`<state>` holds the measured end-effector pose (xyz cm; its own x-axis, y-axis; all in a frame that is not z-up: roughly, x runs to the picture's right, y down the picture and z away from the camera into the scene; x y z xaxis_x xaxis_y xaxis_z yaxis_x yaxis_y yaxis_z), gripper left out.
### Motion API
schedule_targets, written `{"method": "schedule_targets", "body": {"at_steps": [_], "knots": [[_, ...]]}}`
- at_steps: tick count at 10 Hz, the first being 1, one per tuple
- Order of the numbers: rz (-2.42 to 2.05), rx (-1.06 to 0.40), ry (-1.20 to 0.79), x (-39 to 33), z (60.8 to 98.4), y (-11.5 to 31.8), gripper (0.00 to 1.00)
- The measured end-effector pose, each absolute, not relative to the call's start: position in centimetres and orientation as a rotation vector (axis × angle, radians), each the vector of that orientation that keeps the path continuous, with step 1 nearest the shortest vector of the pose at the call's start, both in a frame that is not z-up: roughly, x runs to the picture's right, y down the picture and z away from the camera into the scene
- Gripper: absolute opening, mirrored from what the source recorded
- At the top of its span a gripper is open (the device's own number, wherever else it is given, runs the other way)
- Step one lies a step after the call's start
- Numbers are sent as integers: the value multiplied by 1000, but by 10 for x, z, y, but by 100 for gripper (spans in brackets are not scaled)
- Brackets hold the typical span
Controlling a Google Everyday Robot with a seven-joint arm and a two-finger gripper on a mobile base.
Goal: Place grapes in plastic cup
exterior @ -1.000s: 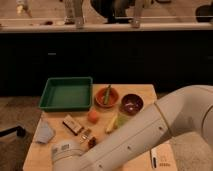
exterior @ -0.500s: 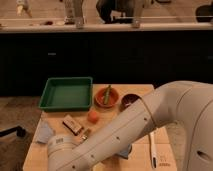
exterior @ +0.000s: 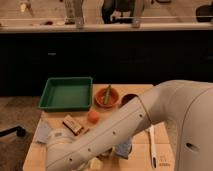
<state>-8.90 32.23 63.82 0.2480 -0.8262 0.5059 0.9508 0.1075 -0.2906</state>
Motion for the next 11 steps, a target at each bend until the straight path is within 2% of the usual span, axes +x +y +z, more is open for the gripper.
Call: {"method": "schedule_targets", "body": {"at_steps": [5, 11], "knots": [[-1158, -704, -355, -88, 659, 320, 80], [-1043, -734, -381, -84, 669, 323, 80]]}}
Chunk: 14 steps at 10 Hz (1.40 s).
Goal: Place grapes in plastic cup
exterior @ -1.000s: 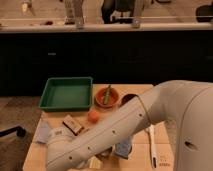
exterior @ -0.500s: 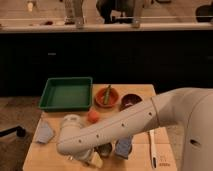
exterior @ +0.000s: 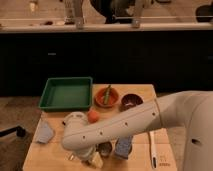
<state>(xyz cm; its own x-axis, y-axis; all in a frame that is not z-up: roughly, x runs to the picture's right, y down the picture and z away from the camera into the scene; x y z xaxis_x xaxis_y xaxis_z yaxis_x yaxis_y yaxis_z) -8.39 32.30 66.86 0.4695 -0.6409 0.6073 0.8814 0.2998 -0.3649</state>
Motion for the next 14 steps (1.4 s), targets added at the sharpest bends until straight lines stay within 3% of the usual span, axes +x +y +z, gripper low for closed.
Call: {"method": "schedule_targets", "body": {"at_steps": [14], "knots": [[-865, -655, -367, -93, 694, 328, 80]]}}
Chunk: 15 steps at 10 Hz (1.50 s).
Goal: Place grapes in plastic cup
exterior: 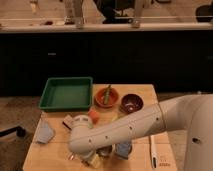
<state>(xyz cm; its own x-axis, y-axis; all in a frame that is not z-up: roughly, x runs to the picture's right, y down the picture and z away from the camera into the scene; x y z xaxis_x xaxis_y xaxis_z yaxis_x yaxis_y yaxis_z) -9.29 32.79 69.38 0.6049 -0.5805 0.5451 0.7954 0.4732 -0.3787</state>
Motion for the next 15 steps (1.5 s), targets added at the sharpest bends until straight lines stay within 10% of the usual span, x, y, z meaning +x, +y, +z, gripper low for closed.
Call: {"method": "schedule_targets", "body": {"at_steps": [15], "knots": [[-834, -672, -312, -97, 736, 335, 80]]}}
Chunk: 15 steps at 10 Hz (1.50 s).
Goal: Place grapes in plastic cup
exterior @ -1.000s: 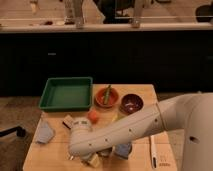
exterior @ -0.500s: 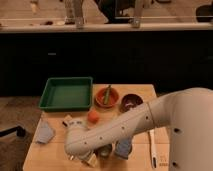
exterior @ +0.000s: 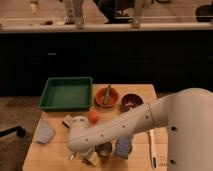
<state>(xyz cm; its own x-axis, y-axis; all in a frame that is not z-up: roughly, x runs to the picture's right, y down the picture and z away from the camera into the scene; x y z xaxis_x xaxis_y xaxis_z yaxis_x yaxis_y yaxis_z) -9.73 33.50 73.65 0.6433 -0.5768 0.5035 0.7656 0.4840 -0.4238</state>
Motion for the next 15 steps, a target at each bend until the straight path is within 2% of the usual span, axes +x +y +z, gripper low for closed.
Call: {"method": "schedule_targets", "body": {"at_steps": [3, 4, 6, 7, 10, 11, 13, 15], "knots": [[-819, -685, -321, -92, 743, 335, 80], [-813, -692, -323, -90, 746, 337, 77], [-802, -700, -326, -85, 749, 338, 62], [-792, -704, -335, -83, 750, 339, 49], [-780, -711, -343, -80, 749, 341, 21], [-782, -714, -345, -81, 748, 342, 9], [-794, -720, -344, -81, 745, 343, 0], [-807, -721, -348, -84, 741, 343, 0]]}}
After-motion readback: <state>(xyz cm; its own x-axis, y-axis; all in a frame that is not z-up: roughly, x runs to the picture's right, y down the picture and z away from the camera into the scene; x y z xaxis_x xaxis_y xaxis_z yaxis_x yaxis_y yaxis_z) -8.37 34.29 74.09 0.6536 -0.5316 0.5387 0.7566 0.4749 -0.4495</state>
